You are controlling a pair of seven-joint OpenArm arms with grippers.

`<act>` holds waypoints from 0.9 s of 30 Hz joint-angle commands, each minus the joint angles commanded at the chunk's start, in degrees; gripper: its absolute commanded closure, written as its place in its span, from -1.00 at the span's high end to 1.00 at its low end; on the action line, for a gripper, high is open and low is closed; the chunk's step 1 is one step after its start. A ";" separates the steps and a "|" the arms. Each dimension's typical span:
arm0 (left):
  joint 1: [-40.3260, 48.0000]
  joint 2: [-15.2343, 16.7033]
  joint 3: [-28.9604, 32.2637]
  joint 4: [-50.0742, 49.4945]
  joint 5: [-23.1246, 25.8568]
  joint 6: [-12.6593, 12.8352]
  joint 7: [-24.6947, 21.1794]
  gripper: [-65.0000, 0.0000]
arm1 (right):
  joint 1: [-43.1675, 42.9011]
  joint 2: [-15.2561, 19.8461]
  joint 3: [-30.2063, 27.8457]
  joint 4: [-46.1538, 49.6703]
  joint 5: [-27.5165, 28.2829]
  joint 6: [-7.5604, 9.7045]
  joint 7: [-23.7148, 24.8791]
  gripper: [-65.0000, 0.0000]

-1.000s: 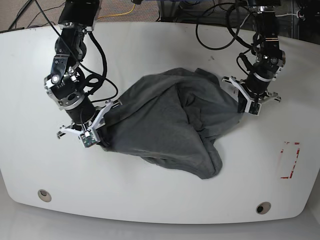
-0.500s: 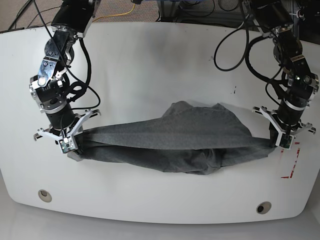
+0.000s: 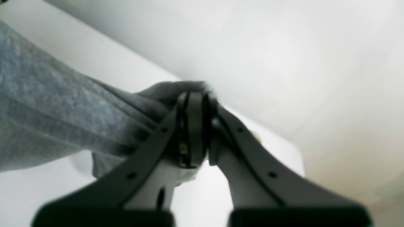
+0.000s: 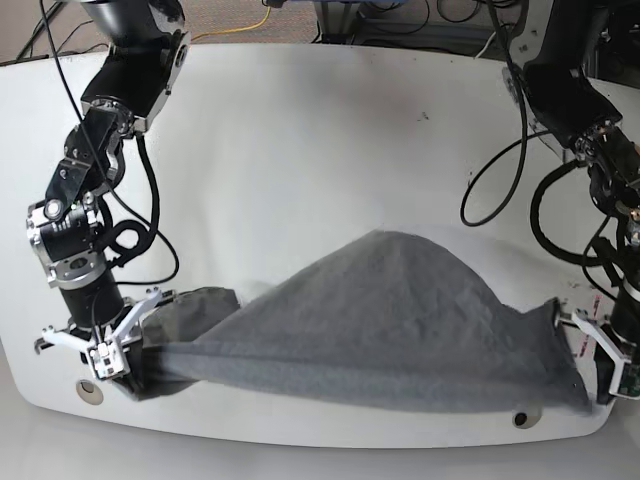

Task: Layout the t-shirt on the table in an organized manner, then fold the t-shirt properly
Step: 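Lift the shirt with both grippers and pull it apart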

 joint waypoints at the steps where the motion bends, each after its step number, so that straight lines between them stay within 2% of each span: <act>1: -2.11 -0.44 0.09 -0.09 0.00 0.00 0.26 -0.99 | 2.02 0.00 0.00 -0.09 0.00 0.00 -1.23 -1.00; 6: -8.79 -1.14 2.99 -0.35 0.26 0.00 2.20 -0.99 | 7.65 1.93 -1.05 -1.49 0.09 0.00 -2.81 -1.00; 9: -13.45 -1.14 5.01 -0.44 2.37 0.00 4.04 -0.99 | 11.34 3.60 -3.60 -2.73 0.09 0.00 -2.90 -1.00; 15: -14.51 -1.14 6.15 -0.44 2.46 0.00 4.04 -0.99 | 11.60 4.22 -4.92 -2.81 0.09 -0.35 -2.99 -1.00; 23: -4.40 -0.88 5.80 -0.26 2.02 -0.26 3.96 -0.99 | 4.40 3.69 -4.57 -2.46 0.18 -0.35 -2.99 -1.00; 26: 1.49 -0.26 5.80 -0.26 1.93 -3.25 3.87 -0.99 | 1.93 2.55 -4.04 -1.49 0.00 -0.35 -2.99 -1.00; 27: 3.16 1.05 5.80 -0.35 1.58 -3.38 3.87 -0.98 | 1.23 2.20 -3.34 -1.14 0.00 -0.18 -2.99 -1.00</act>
